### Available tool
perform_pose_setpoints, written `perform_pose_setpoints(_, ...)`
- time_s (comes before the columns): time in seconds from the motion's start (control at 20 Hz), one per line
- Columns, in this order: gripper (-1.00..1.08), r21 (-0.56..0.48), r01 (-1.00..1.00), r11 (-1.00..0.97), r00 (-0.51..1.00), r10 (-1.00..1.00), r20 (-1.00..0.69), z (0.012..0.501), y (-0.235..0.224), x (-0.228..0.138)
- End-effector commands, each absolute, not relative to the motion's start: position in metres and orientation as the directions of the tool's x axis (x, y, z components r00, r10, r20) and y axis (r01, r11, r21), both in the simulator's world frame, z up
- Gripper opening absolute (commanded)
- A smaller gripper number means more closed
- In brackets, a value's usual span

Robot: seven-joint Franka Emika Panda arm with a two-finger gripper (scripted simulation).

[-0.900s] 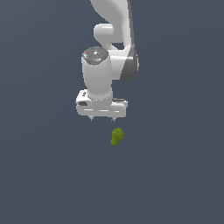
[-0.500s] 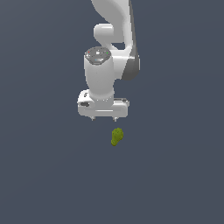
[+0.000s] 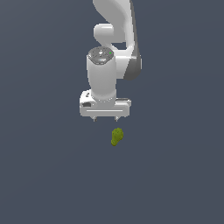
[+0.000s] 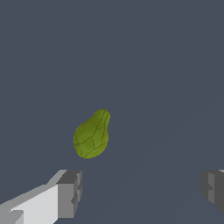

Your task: Pick up the object and move it to a goal position.

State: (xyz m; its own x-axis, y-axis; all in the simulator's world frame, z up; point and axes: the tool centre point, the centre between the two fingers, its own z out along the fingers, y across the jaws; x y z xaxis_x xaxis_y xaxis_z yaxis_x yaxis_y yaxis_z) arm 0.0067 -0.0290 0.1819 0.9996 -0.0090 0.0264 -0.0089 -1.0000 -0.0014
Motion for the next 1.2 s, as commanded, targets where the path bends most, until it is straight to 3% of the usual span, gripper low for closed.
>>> perform_pose_setpoints(0.0, 1.0, -0.002, -0.021, -1.0, 0.999, -0.021, 0.026, 0.18, -0.028, 0.007)
perform_pose_setpoints(1.15, 1.0, -0.012, -0.447, -0.895, 0.895, -0.447, 0.006, 0.132, 0.0, 0.013)
